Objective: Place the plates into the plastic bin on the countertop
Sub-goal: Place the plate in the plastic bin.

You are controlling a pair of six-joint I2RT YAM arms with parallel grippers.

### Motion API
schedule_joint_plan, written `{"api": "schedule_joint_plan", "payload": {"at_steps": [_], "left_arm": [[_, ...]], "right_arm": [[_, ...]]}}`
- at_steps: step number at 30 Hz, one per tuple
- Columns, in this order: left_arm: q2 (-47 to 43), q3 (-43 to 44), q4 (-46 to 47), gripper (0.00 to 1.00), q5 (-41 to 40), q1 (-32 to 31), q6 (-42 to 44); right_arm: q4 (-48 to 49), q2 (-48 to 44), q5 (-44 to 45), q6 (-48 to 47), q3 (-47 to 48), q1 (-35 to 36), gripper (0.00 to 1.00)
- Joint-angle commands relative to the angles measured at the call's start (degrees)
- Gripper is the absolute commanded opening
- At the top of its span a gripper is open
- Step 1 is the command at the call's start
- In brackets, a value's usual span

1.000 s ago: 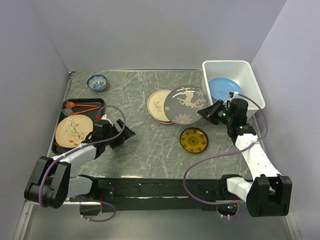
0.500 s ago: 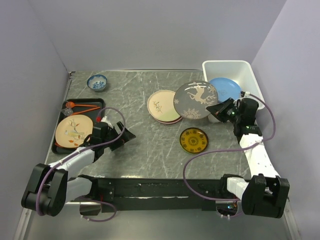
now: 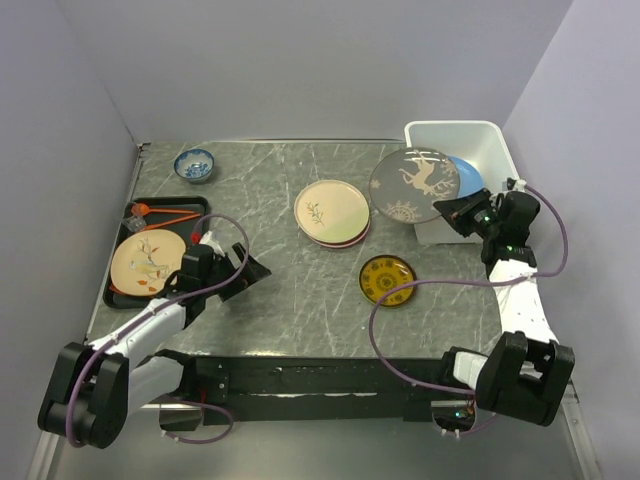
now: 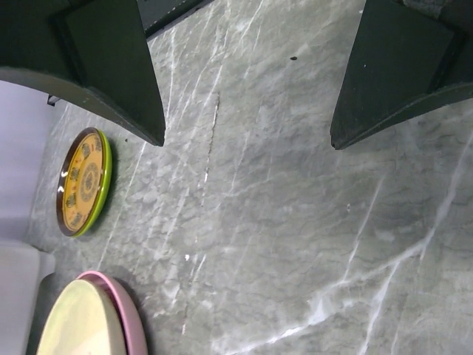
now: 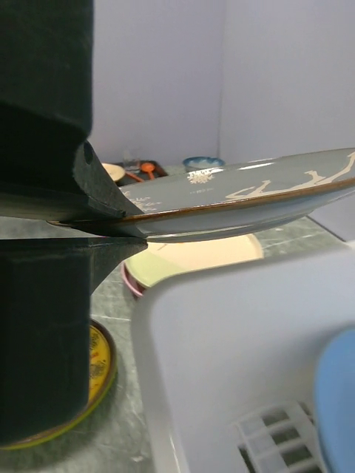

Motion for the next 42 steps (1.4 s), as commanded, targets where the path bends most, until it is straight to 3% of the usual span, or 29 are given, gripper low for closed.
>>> {"api": "schedule_joint_plan", "payload": {"at_steps": [1, 28, 42], "left_arm": [[-1.51, 1.79, 0.01, 0.99, 0.64, -0.25, 0.77], [-0.9, 1.7, 0.62, 0.99, 1.08, -0.34, 0.86], [3.94, 3.81, 2.3, 0.99, 3.1, -0.51, 2.0]], "right_arm": [[12.94, 0.09, -3.93, 5.05, 4.19, -2.77, 0.01], [19.1, 6.42, 0.46, 10.87, 5.5, -6.2, 0.01], [21.21, 10.64, 5.03, 12.97, 7.7, -7.35, 0.01]]}}
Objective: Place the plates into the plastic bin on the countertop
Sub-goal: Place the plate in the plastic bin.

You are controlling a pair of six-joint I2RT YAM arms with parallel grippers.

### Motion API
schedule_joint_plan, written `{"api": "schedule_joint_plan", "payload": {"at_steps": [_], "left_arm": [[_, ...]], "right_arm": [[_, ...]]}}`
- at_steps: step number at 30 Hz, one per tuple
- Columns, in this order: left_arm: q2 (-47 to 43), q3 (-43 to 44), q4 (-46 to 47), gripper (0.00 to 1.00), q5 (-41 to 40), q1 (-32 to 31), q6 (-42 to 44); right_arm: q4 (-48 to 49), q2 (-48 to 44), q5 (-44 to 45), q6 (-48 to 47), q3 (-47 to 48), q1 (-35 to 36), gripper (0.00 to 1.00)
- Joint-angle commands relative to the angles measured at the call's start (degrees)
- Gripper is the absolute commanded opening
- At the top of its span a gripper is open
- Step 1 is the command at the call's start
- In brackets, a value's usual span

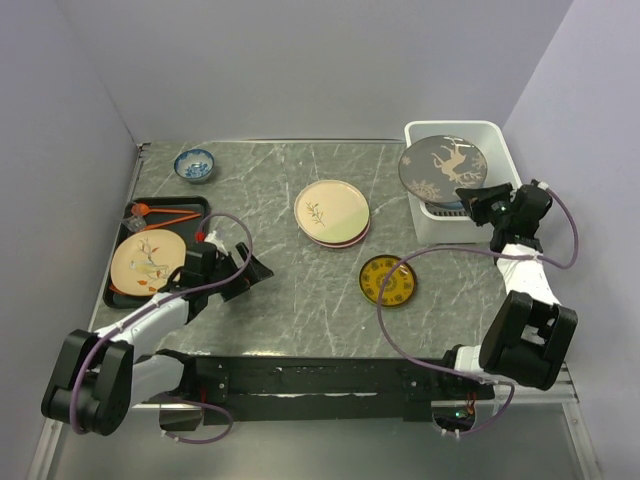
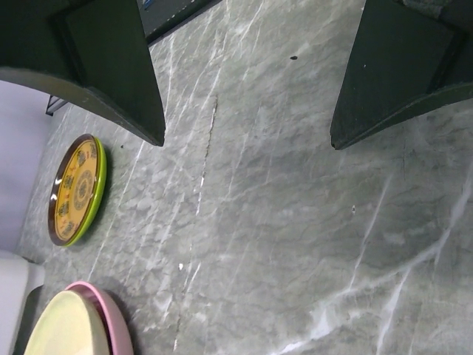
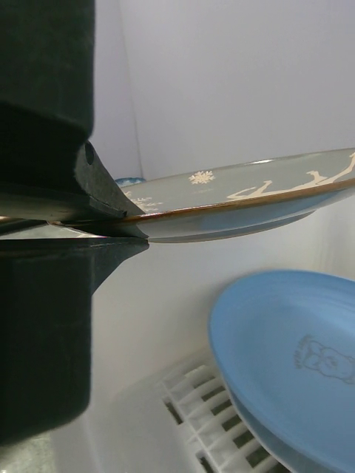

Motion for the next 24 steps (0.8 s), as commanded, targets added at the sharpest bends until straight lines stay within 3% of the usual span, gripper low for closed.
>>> {"api": "schedule_joint_plan", "payload": {"at_steps": [1, 14, 24], "left_arm": [[0.51, 2.48, 1.97, 0.99, 1.25, -0.29, 1.65], [0.5, 2.83, 0.56, 0.99, 0.02, -0.29, 2.18], [3.32, 3.97, 1.79, 0.99, 0.63, -0.38, 2.18]], "right_arm": [[11.33, -0.23, 0.05, 3.62, 4.9, -1.42, 0.01], [16.87, 7.33, -2.41, 8.98, 6.48, -5.73, 0.02], [12.92, 10.59, -1.09, 7.31, 10.17, -5.73, 0.05]]}}
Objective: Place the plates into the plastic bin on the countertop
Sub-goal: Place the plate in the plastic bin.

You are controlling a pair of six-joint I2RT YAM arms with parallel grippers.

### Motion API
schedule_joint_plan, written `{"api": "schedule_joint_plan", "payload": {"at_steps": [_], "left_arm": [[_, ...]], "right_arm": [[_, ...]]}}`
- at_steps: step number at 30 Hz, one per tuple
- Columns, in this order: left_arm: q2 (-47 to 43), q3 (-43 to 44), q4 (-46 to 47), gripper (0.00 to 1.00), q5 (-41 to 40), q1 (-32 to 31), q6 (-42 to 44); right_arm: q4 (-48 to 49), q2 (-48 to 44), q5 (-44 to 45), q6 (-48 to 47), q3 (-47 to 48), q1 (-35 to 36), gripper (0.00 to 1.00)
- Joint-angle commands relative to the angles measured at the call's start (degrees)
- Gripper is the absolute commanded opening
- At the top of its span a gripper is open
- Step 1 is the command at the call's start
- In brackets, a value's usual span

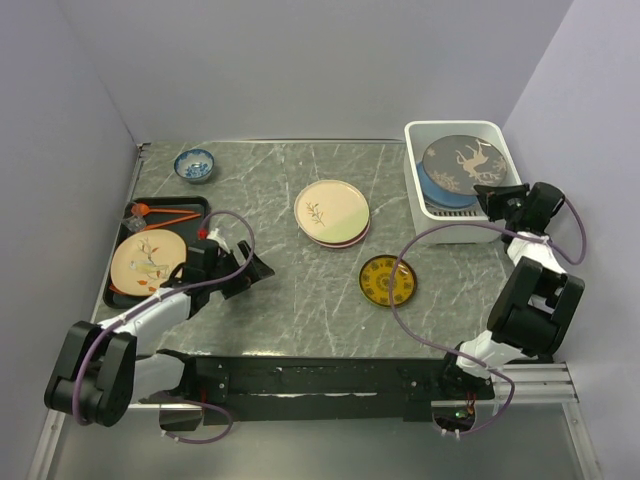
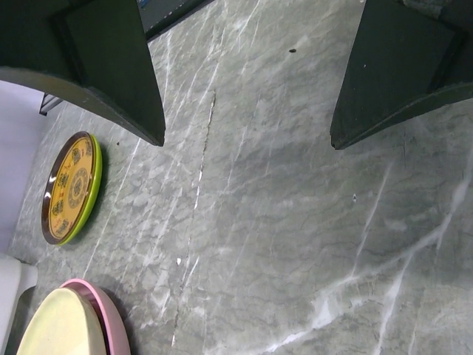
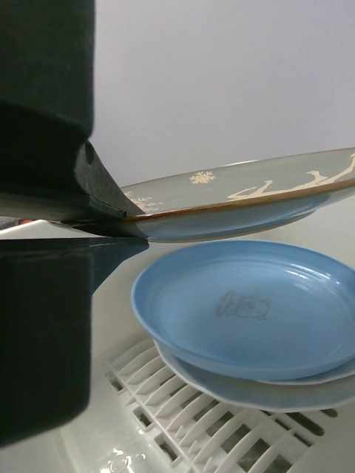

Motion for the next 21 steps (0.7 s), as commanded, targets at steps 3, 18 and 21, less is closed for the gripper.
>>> {"api": "schedule_joint_plan", "payload": {"at_steps": [3, 18, 21], "left_arm": [[0.72, 2.35, 1.66, 0.99, 0.54, -0.29, 1.32], [2.48, 2.53, 2.36, 0.99, 0.63, -0.38, 1.15], [2.39, 2.35, 2.27, 0.99, 0.37, -0.47, 1.33]], "right_arm": [[7.34, -0.4, -2.14, 1.22, 5.83, -0.25, 0.07], [-3.9, 5.31, -0.13, -2.47, 17.25, 2.48, 0.13], [-5.14, 7.15, 0.32, -3.18, 18.66, 3.18, 0.13]]}}
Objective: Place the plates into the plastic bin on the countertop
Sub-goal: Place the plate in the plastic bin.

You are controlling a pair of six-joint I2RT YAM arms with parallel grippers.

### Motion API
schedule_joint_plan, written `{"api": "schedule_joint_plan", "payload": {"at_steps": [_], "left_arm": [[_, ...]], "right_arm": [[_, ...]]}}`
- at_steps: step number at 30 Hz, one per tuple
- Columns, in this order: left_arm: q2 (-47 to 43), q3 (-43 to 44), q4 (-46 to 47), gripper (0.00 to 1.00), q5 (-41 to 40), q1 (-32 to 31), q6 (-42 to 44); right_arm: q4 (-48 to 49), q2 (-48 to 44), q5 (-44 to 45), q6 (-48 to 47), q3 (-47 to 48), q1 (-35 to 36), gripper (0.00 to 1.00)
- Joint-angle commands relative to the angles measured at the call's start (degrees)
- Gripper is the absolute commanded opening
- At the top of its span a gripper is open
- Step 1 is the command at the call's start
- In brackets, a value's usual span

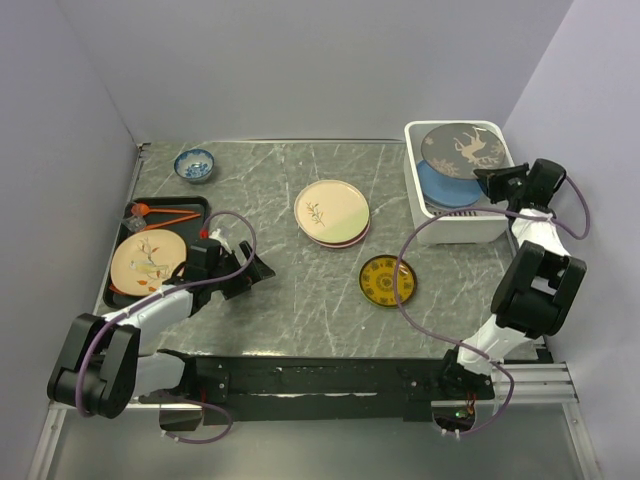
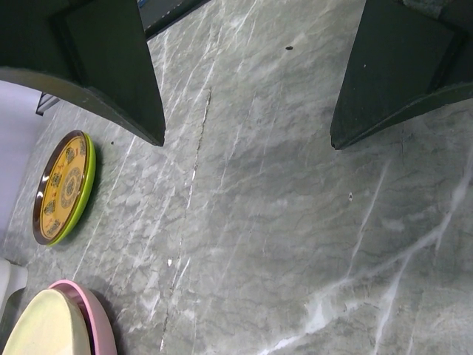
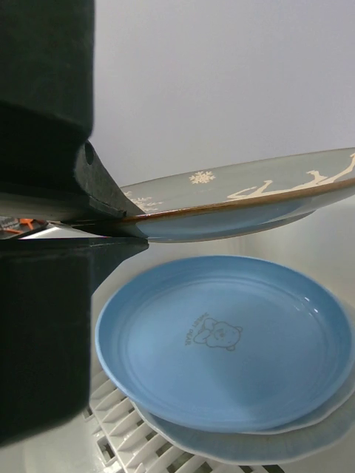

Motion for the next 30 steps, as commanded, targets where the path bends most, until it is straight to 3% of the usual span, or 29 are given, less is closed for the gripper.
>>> {"api": "schedule_joint_plan", "payload": {"at_steps": [1, 14, 24, 26, 30], "left_arm": [[-0.02, 1.76, 1.97, 0.99, 0.48, -0.29, 1.39], [0.33, 1.68, 1.26, 0.99, -0.14, -0.29, 1.74], [0.34, 1.67, 0.48, 0.99, -0.49, -0.29, 1.83], [-0.1, 1.68, 0.03, 0.99, -0.84, -0.29, 2.09], [-0.72, 1.68, -0.06, 0.99, -1.02, -0.29, 1.92]], "right_arm": [[3.65, 1.16, -0.67, -0.56, 5.52, 1.1, 0.13], [3.38, 5.74, -0.67, -2.49, 6.49, 2.51, 0.15], [2.86, 8.64, -2.86, -2.93, 6.58, 2.42, 0.23], [2.5, 8.73, -2.95, -3.37, 6.49, 2.51, 0.26], [1.54, 7.68, -2.43, -4.95, 5.44, 2.6, 0.5]]}}
